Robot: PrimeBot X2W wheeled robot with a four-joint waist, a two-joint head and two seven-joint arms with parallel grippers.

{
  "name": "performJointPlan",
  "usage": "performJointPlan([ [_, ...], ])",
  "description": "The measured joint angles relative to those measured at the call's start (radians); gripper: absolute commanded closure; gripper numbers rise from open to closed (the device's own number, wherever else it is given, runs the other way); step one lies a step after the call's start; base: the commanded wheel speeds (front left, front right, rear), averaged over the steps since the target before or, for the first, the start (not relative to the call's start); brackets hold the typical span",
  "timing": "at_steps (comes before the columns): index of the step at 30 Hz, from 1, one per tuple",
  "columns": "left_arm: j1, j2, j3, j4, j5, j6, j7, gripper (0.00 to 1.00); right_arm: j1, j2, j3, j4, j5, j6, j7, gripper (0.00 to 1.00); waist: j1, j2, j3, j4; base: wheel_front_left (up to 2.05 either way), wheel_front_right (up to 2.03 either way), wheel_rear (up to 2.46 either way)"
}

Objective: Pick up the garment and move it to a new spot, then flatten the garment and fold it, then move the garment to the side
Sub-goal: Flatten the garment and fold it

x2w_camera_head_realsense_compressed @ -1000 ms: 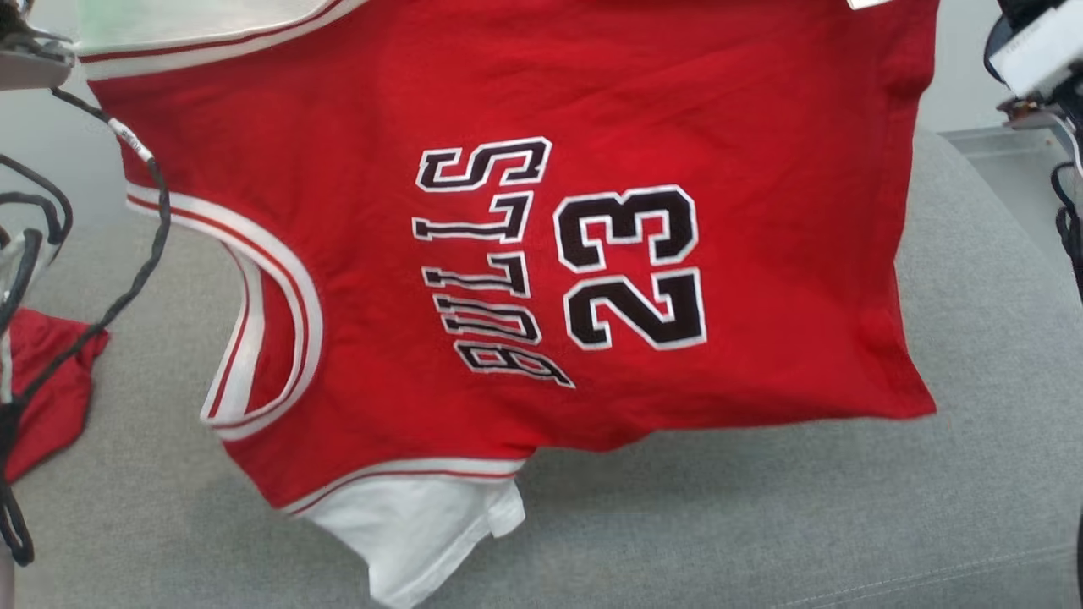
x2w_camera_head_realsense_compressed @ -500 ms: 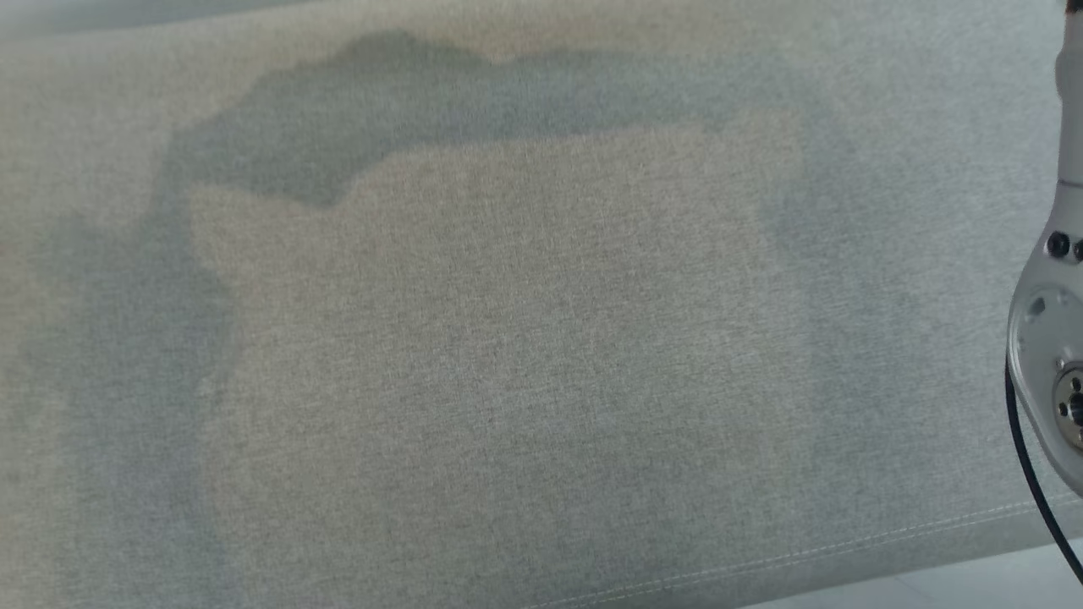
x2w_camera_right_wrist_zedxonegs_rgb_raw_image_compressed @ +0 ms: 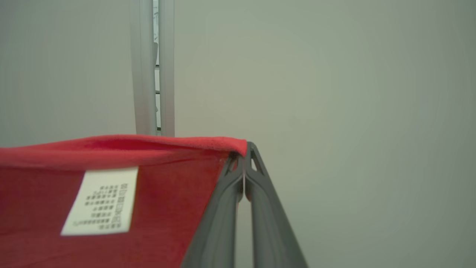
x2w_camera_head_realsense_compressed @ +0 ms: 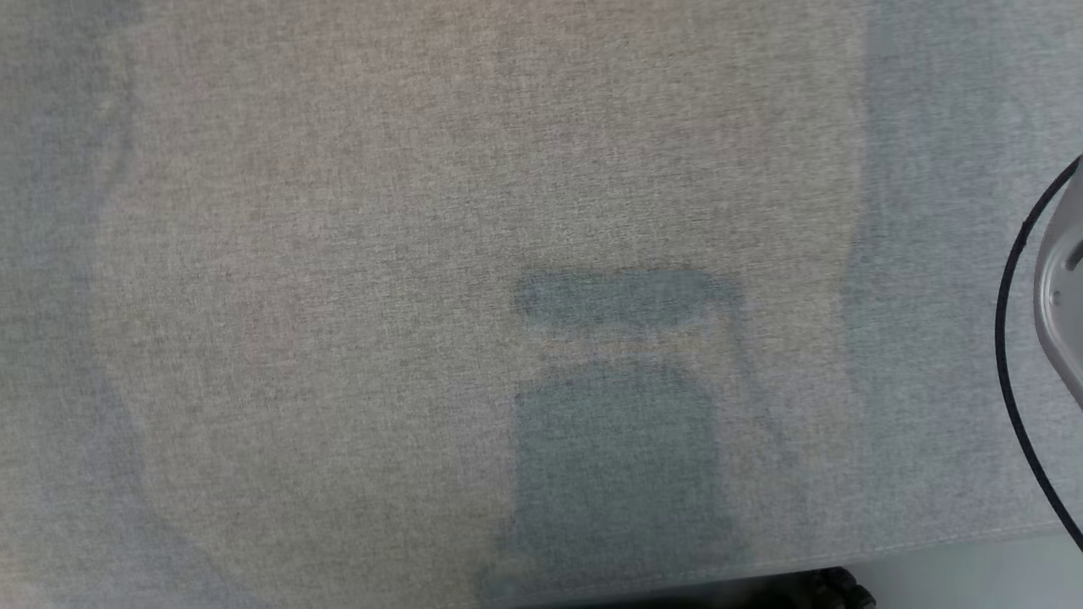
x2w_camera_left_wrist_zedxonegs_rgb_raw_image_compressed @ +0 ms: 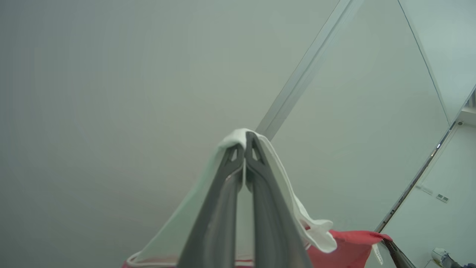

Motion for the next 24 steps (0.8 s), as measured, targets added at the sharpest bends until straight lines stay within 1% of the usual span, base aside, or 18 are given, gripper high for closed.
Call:
performJointPlan([
  [2, -0.001, -0.002, -0.008, -0.012, -0.024, 0.0, -0.032, 1.0, -0.02, 0.001, -0.022, -0.047, -0.028, 0.0, -0.008, 1.0, 0.0, 0.0, 0.022, 0.017, 0.0, 0.0, 0.0],
  [4, -0.004, -0.002, -0.012, -0.047, -0.063, 0.0, -0.049, 1.0, -0.033, -0.003, -0.012, -0.13, -0.005, 0.0, -0.012, 1.0, -0.0001, 0.0, 0.036, 0.037, 0.0, 0.0, 0.0],
  [6, -0.004, 0.003, -0.016, -0.07, -0.075, 0.0, -0.051, 1.0, -0.031, -0.004, 0.005, -0.147, 0.006, 0.0, -0.012, 1.0, -0.0003, 0.0, 0.042, 0.047, 0.0, 0.0, 0.0],
  [8, 0.012, 0.019, -0.017, -0.111, -0.112, 0.0, -0.058, 1.0, 0.011, -0.003, 0.034, -0.153, 0.036, 0.0, -0.012, 1.0, -0.0003, 0.0, 0.054, 0.062, 0.0, 0.0, 0.0],
  [12, 0.135, 0.063, -0.015, -0.192, -0.172, 0.0, -0.058, 1.0, 0.121, 0.001, 0.062, -0.147, 0.092, 0.0, -0.012, 1.0, -0.0002, 0.0, 0.062, 0.075, 0.0, 0.0, 0.0],
  [14, 0.208, 0.087, -0.002, -0.25, -0.201, 0.0, -0.056, 1.0, 0.173, -0.001, 0.067, -0.171, 0.122, 0.0, -0.012, 1.0, -0.0003, 0.0, 0.054, 0.075, 0.0, 0.0, 0.0],
  [17, 0.359, 0.125, 0.014, -0.357, -0.24, 0.0, -0.047, 1.0, 0.306, -0.002, 0.085, -0.22, 0.171, 0.0, -0.012, 1.0, -0.0003, 0.0, 0.031, 0.074, 0.0, 0.0, 0.0],
  [20, 0.548, 0.163, 0.018, -0.469, -0.249, 0.0, -0.034, 1.0, 0.483, -0.003, 0.107, -0.283, 0.226, 0.0, -0.012, 1.0, -0.0003, 0.0, -0.008, 0.073, 0.0, 0.0, 0.0],
  [22, 0.693, 0.192, 0.011, -0.53, -0.248, 0.0, -0.027, 1.0, 0.62, -0.004, 0.111, -0.323, 0.293, 0.0, -0.012, 1.0, -0.0003, 0.0, -0.042, 0.072, 0.0, 0.0, 0.0],
  [24, 0.835, 0.21, -0.001, -0.575, -0.24, 0.0, -0.038, 1.0, 0.757, -0.022, 0.131, -0.365, 0.351, 0.0, -0.012, 1.0, -0.0004, 0.0001, -0.079, 0.07, 0.0, 0.0, 0.0],
])
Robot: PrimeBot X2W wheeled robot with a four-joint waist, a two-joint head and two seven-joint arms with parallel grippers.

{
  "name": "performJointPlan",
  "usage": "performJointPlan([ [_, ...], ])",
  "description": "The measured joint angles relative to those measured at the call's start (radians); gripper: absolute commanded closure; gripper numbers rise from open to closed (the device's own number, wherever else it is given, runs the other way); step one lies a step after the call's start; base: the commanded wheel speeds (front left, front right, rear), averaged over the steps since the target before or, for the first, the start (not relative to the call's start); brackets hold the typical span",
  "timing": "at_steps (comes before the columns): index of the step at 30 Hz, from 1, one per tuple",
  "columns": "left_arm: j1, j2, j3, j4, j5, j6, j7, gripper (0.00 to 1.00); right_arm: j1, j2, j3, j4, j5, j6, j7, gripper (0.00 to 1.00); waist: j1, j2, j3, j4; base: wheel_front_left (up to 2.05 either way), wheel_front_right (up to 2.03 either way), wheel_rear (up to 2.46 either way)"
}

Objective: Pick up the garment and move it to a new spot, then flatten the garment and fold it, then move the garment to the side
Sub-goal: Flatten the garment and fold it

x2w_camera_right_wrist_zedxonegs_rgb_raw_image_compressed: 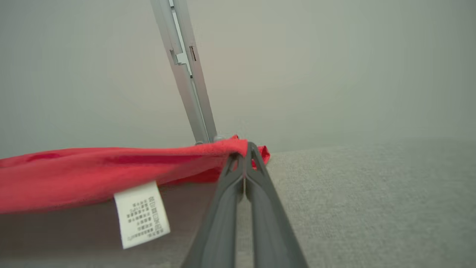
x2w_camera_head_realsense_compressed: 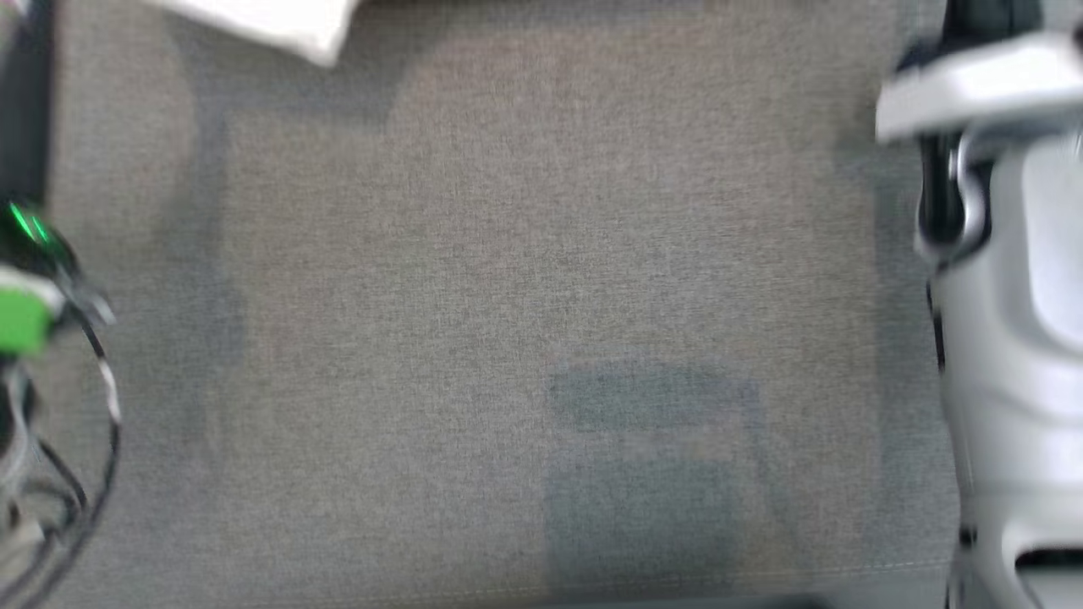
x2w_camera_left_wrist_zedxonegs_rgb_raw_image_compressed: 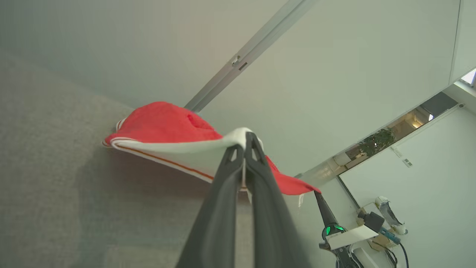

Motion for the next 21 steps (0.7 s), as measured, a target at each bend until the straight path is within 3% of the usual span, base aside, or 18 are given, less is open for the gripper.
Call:
performJointPlan([
  [10, 0.495, 0.011, -0.038, -0.06, 0.055, 0.0, -0.07, 1.0, 0.57, -0.083, 0.007, -0.178, 0.223, 0.0, 0.0, 1.0, -0.0001, 0.0001, -0.206, -0.016, 0.0, 0.0, 0.0],
  [21, 0.795, -0.037, -0.029, -0.078, 0.105, 0.0, -0.081, 1.0, 0.904, -0.162, 0.028, -0.283, 0.254, 0.0, 0.0, 1.0, -0.0001, 0.0001, -0.386, -0.048, 0.0, 0.0, 0.0],
])
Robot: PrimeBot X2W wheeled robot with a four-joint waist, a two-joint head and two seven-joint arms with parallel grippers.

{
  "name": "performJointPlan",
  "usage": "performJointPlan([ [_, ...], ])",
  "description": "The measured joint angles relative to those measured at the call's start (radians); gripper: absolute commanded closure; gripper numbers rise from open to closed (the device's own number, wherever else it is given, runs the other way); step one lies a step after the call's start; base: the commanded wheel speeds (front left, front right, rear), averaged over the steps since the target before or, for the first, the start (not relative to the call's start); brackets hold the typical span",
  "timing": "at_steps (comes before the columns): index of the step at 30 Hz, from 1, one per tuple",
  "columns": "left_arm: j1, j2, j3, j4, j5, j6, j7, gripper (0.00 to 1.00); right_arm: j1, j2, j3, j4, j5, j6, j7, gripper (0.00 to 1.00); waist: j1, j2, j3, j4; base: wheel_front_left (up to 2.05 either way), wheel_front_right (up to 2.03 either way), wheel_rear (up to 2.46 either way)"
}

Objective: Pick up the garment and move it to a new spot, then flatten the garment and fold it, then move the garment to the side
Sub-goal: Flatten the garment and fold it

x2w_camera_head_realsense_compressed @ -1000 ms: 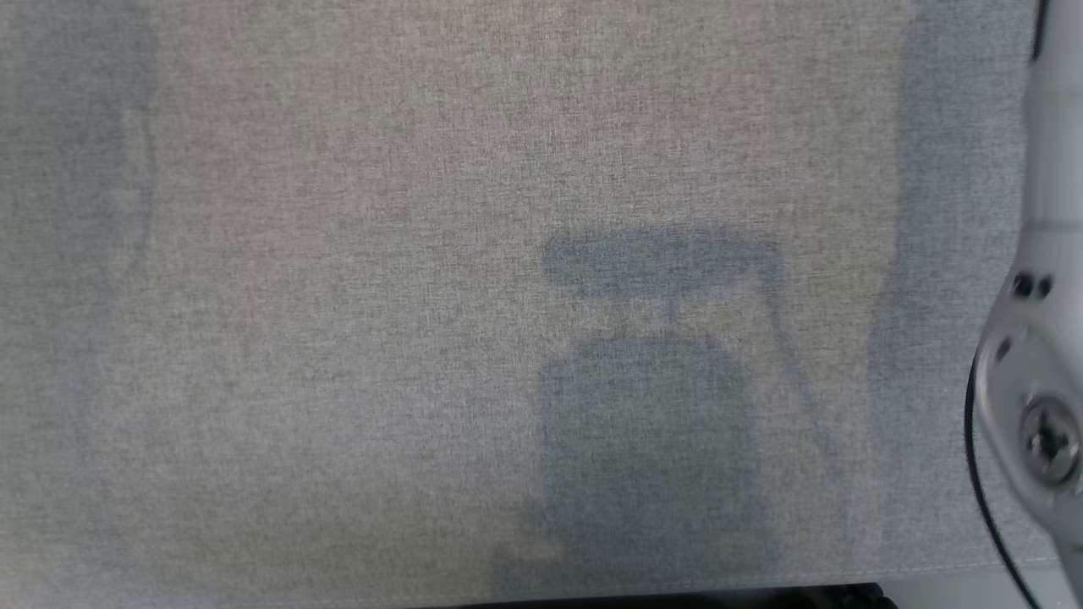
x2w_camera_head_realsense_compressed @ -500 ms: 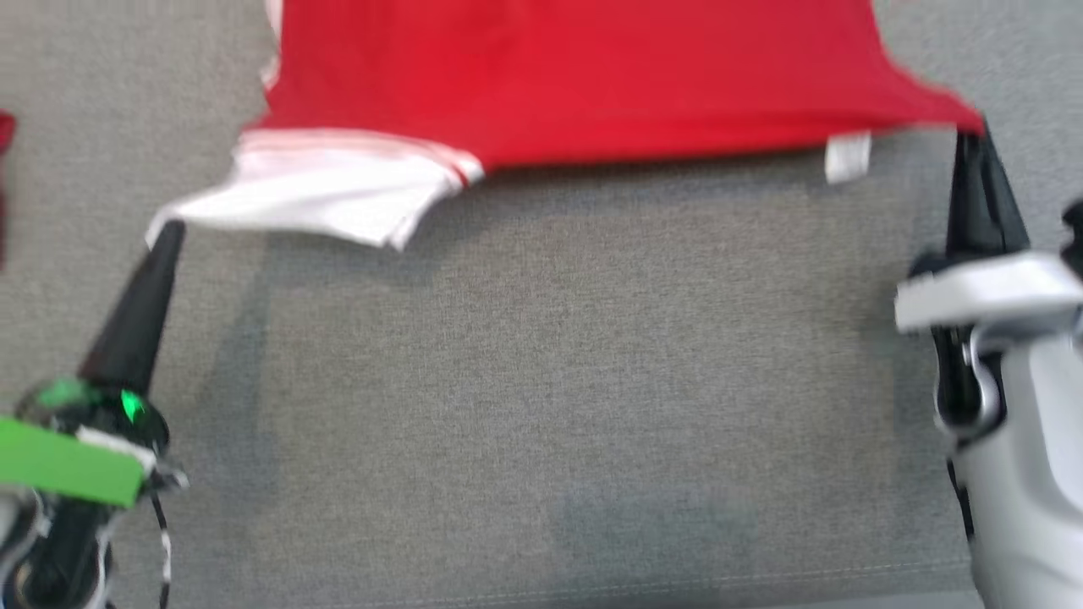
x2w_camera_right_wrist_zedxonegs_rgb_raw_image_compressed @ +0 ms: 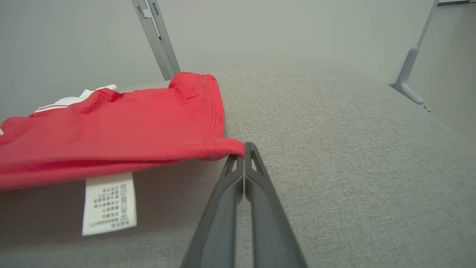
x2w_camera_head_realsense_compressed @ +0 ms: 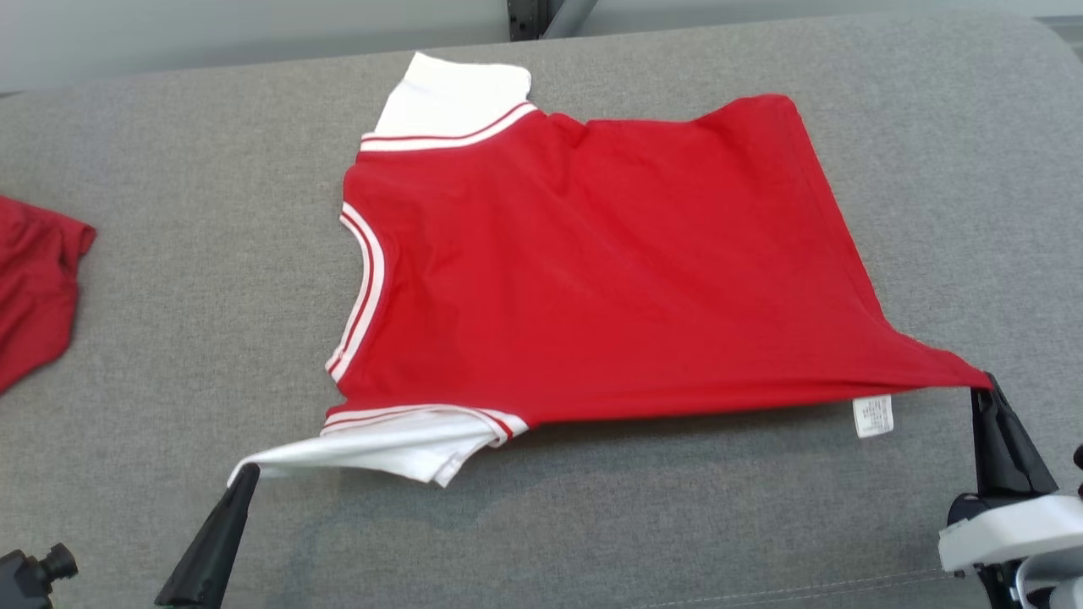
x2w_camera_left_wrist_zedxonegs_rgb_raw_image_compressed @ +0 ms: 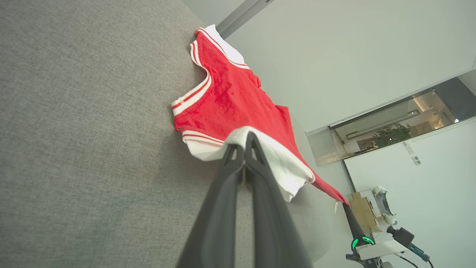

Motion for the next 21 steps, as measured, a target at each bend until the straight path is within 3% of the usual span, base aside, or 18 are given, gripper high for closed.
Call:
performJointPlan([
  [5, 0.082, -0.013, 0.025, -0.045, -0.001, 0.0, 0.0, 1.0, 0.102, -0.023, -0.003, -0.056, 0.017, 0.0, 0.0, 1.0, 0.0, 0.0, -0.051, -0.011, 0.0, 0.0, 0.0],
  [10, 0.085, -0.024, 0.03, -0.05, -0.005, 0.0, 0.0, 1.0, 0.102, -0.023, -0.012, -0.053, 0.002, 0.0, 0.039, 1.0, 0.0, 0.0, -0.066, -0.02, 0.0, 0.0, 0.0],
  [21, -0.201, -0.105, -0.041, 0.133, 0.027, 0.0, 0.072, 1.0, -0.137, 0.044, -0.008, 0.115, -0.086, 0.0, 0.149, 1.0, 0.0, 0.0, -0.011, -0.013, 0.0, 0.0, 0.0],
])
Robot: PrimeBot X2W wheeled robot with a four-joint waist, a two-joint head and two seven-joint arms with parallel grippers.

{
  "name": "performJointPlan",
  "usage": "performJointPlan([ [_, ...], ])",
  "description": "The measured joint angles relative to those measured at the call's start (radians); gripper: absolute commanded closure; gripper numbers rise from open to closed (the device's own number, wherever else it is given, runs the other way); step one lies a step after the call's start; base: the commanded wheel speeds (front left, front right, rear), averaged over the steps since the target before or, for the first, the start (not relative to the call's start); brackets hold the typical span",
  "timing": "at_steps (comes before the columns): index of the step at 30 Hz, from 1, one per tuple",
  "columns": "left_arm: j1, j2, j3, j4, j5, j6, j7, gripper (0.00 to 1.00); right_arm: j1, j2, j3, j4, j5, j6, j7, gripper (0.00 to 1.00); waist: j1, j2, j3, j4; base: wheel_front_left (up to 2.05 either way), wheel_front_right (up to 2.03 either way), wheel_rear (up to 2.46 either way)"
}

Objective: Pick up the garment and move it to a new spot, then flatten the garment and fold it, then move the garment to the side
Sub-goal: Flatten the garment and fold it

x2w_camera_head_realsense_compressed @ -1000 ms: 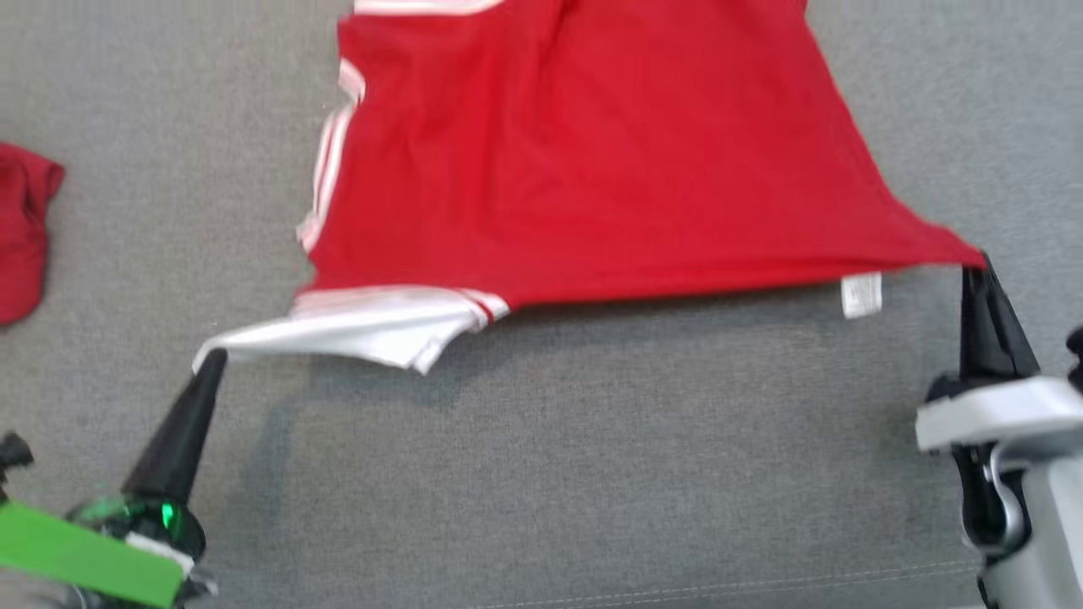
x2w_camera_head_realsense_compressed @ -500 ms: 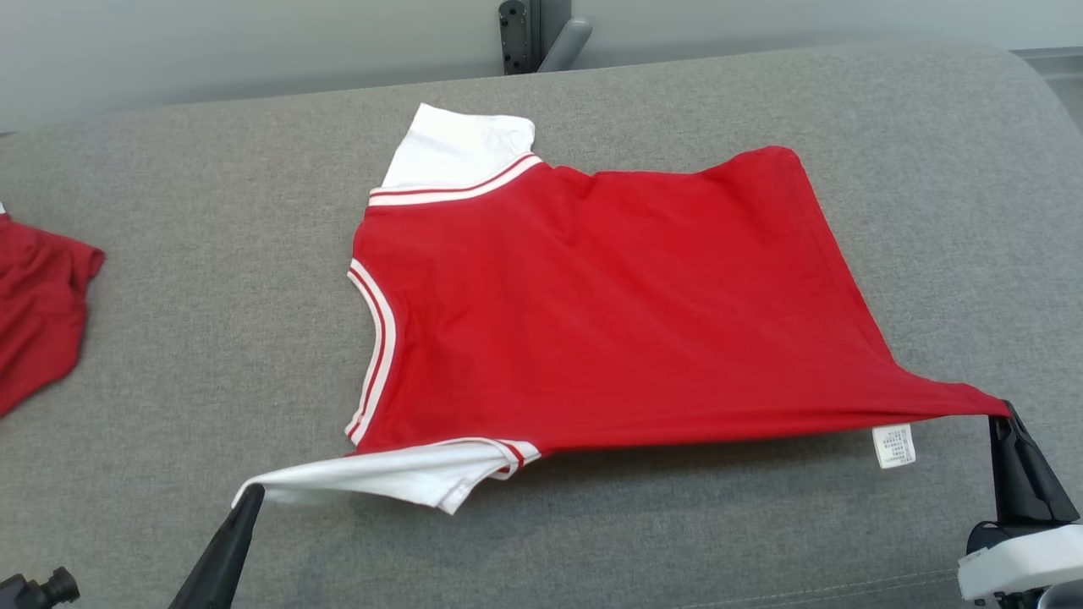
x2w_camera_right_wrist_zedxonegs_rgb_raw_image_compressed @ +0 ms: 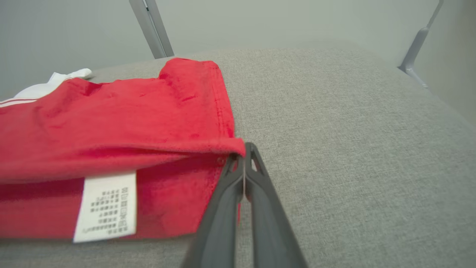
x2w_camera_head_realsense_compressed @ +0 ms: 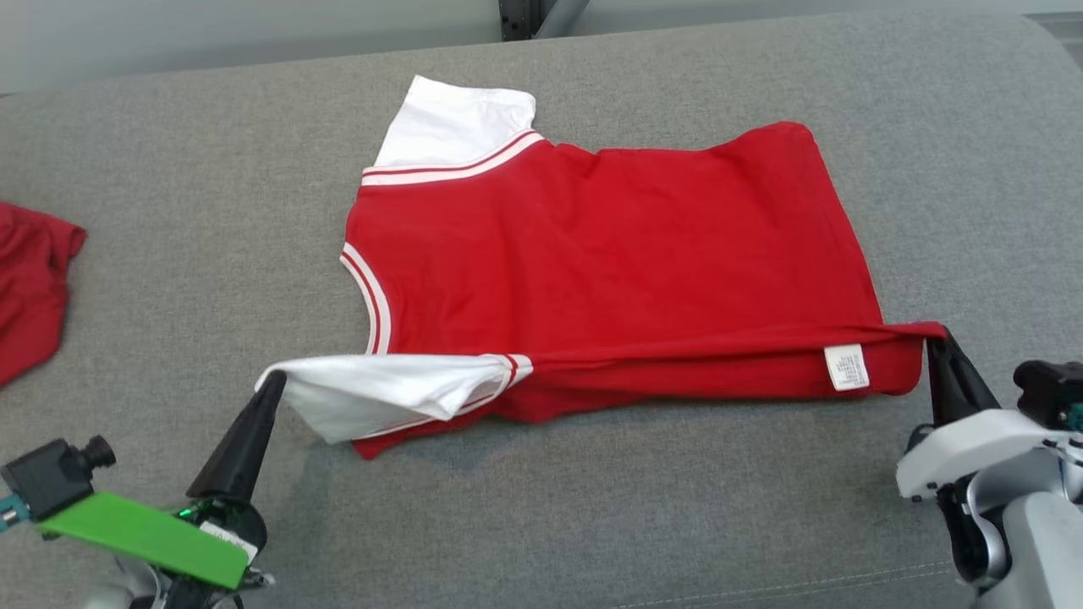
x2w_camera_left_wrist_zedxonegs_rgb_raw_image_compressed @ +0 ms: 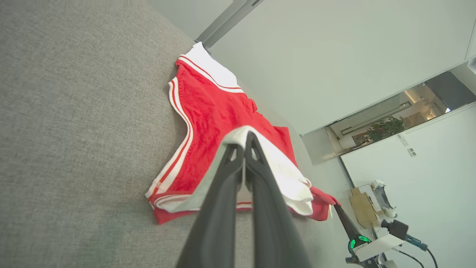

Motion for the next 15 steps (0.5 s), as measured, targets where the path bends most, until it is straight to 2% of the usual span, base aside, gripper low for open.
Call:
performJointPlan([
  [9, -0.18, -0.044, -0.054, 0.168, 0.055, 0.0, 0.003, 1.0, -0.185, 0.039, 0.03, 0.174, -0.075, 0.0, -0.022, 1.0, 0.0, 0.0, 0.069, -0.003, 0.0, 0.0, 0.0],
  [10, -0.191, -0.046, -0.058, 0.179, 0.058, 0.0, -0.002, 1.0, -0.199, 0.042, 0.027, 0.195, -0.077, 0.0, -0.029, 0.98, 0.0, -0.0001, 0.076, -0.003, 0.0, 0.0, 0.0],
  [11, -0.201, -0.046, -0.064, 0.187, 0.06, 0.0, -0.002, 1.0, -0.214, 0.048, 0.023, 0.217, -0.075, 0.0, -0.035, 0.8, 0.0, -0.0001, 0.083, -0.003, 0.0, 0.0, 0.0],
  [12, -0.211, -0.047, -0.072, 0.192, 0.061, 0.0, -0.007, 0.98, -0.226, 0.053, 0.023, 0.234, -0.075, 0.0, -0.047, 0.55, 0.0, -0.0001, 0.09, -0.004, 0.0, 0.0, 0.0],
  [13, -0.219, -0.048, -0.077, 0.197, 0.06, 0.0, -0.01, 0.63, -0.237, 0.056, 0.023, 0.249, -0.076, 0.0, -0.059, 0.0, 0.0, -0.0001, 0.097, -0.004, 0.0, 0.0, 0.0],
  [14, -0.224, -0.048, -0.081, 0.201, 0.056, 0.0, -0.011, 0.16, -0.246, 0.056, 0.025, 0.261, -0.076, 0.0, -0.073, 0.0, 0.0, -0.0001, 0.103, -0.004, 0.0, 0.0, 0.0],
  [15, -0.228, -0.048, -0.086, 0.202, 0.05, 0.0, -0.011, 0.0, -0.252, 0.056, 0.026, 0.27, -0.075, 0.0, -0.088, 0.0, 0.0, -0.0001, 0.109, -0.003, 0.0, 0.0, 0.0],
])
